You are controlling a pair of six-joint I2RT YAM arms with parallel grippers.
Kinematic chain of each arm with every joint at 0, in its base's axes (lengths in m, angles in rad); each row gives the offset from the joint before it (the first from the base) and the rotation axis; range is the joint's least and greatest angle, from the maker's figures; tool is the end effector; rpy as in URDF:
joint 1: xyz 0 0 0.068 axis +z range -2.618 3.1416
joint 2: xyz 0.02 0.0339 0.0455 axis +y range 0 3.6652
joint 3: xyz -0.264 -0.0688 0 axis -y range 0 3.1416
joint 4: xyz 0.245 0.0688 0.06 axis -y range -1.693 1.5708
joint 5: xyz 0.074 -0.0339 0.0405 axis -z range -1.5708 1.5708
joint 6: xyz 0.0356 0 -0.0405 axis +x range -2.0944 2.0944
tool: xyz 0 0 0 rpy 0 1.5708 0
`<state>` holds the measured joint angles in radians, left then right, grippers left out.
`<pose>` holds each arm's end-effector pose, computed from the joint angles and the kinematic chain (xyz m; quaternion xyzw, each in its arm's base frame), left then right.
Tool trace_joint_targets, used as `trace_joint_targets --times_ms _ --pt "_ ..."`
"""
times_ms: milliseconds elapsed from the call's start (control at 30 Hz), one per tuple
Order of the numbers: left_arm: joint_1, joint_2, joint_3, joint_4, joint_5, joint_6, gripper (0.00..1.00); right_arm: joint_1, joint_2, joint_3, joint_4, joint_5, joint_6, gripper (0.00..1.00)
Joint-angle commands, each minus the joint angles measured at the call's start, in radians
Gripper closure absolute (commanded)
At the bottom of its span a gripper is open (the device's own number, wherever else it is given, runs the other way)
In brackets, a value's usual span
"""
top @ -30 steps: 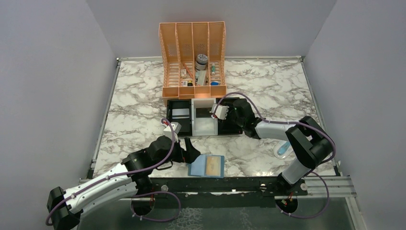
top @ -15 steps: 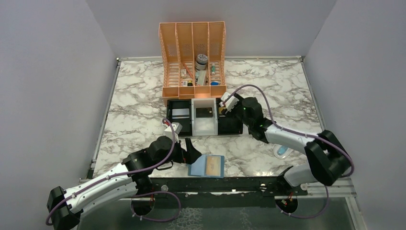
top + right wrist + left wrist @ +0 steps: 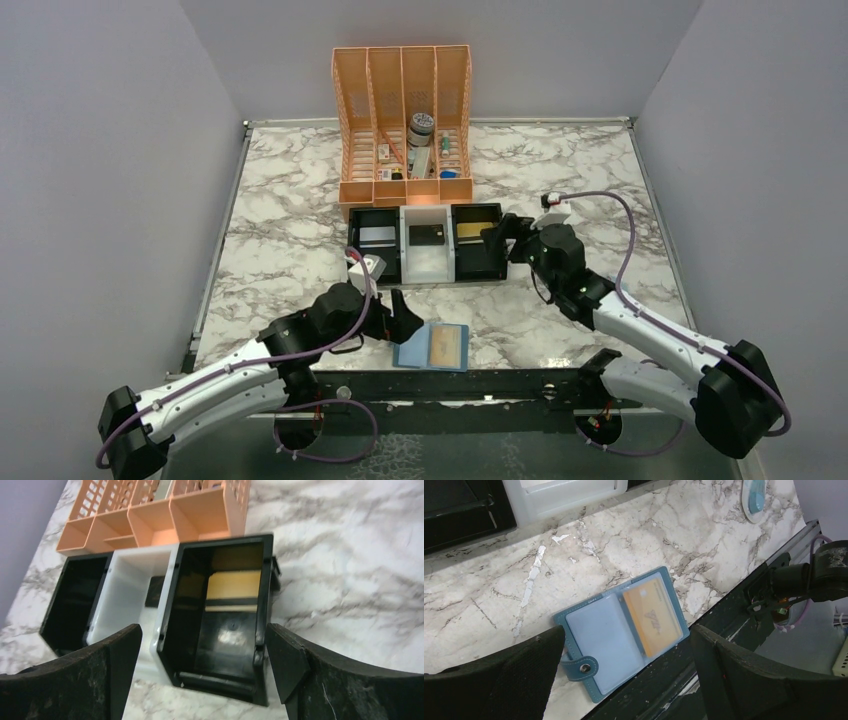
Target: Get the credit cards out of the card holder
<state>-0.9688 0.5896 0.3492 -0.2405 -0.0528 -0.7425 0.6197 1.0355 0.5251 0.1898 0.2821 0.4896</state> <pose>0.0865 -0.1225 0.2096 0.0829 0.8509 -0.3764 0.3568 0.1939 0.1262 0.2391 0.0299 0.8065 0.2082 0.5525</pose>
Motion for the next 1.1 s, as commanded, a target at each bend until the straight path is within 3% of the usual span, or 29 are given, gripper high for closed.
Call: trace_joint_targets --times_ms 0,133,333,467,700,933,1067 --pt "0.002 -0.058 -0.015 0.035 0.000 0.036 0.01 -0.002 -0.049 -0.024 -0.114 -0.111 0.275 0.04" --pt "-0.047 -0.137 -0.003 -0.028 -0.125 0.034 0.01 -0.002 -0.027 -0.044 0.030 -0.254 0.294 0.05" --pt "-0.184 -0.249 -0.006 -0.099 -0.279 0.008 0.01 0.000 0.193 0.112 -0.062 -0.405 0.274 0.09" --pt "-0.212 -0.271 0.009 -0.130 -0.320 -0.003 0.01 0.008 0.262 0.133 -0.089 -0.439 0.254 0.16" --pt "-0.214 -0.115 0.040 -0.077 -0.277 0.049 0.01 0.011 0.048 0.038 -0.211 -0.378 0.168 0.16" --pt "-0.194 0.105 0.148 -0.017 -0.299 0.101 0.01 0.011 -0.180 -0.097 -0.231 -0.463 0.122 0.15" --pt "-0.122 0.171 0.151 0.098 -0.125 0.043 0.01 0.011 -0.206 -0.157 -0.157 -0.545 0.174 0.15"
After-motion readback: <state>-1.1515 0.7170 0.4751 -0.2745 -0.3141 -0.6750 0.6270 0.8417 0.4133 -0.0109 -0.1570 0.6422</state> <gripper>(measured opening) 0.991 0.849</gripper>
